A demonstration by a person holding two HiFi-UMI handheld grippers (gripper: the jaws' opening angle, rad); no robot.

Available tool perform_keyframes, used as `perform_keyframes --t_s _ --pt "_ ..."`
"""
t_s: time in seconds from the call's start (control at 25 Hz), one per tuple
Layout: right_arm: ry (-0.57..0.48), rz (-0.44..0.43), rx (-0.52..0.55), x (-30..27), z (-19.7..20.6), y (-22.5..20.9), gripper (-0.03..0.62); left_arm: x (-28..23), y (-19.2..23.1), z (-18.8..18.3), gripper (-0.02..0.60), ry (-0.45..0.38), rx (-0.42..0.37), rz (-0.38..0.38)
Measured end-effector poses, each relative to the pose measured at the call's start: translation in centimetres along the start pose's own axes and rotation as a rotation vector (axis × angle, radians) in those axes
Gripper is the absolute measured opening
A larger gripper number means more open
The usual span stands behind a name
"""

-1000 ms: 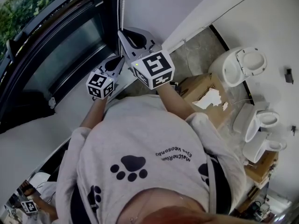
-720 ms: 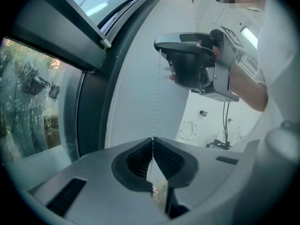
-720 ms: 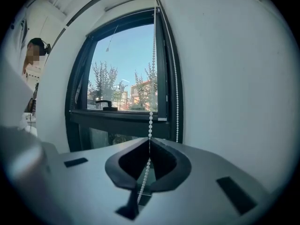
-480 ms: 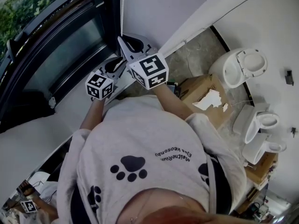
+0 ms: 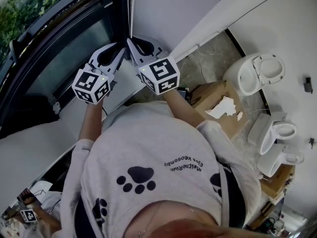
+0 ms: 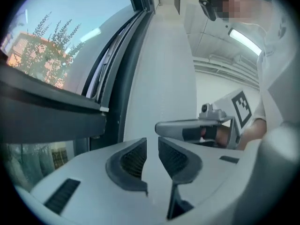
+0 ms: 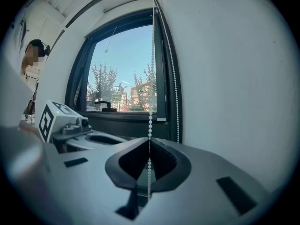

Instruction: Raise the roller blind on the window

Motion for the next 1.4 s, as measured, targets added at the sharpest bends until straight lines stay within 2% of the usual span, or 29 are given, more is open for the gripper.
perform_keyframes --t_s 0.12,0.28,0.48,0.68,0.92,1.04,1.4 --pt "-0.002 0.004 0.003 0.0 -0.1 -0.1 0.009 0.7 1.0 -3.3 0.084 -0.038 -0.028 -0.021" --pt "-0.005 0.006 0.010 0.1 0.0 0.0 0.009 0.6 1.6 -8.4 0.084 -0.124 -0.018 0.032" --pt "-0.004 0.006 0.013 0.1 0.1 0.3 0.009 -0.7 1.0 -13.8 0.097 -0.154 -0.127 0.097" --pt "-0.006 0.005 0.020 0.2 0.0 0.5 0.009 -1.5 1.1 -17.2 0.085 -0.174 -0.170 0.113" --pt "-0.007 0.010 0.022 0.0 0.1 0.8 0.009 -2.4 1.4 -17.7 0.023 -0.174 -0.174 0.120" --pt "-0.004 0.017 0.024 0.0 0.3 0.7 0.009 -2.4 1.4 -17.5 0.017 -0.186 -0.158 0.115" --pt "0.057 0.049 0.033 -0.9 5.5 -0.7 0.009 -2.6 0.9 -11.8 0.015 -0.116 -0.115 0.101"
Point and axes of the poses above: the fingertips, and each gripper's own axes: x backward along the fingers, y to its left, z out of its underside, the point moved 2 cm from there along x, backward along the fingers, and after that the axes turned 15 degrees about -x, right-handed, at the moved point
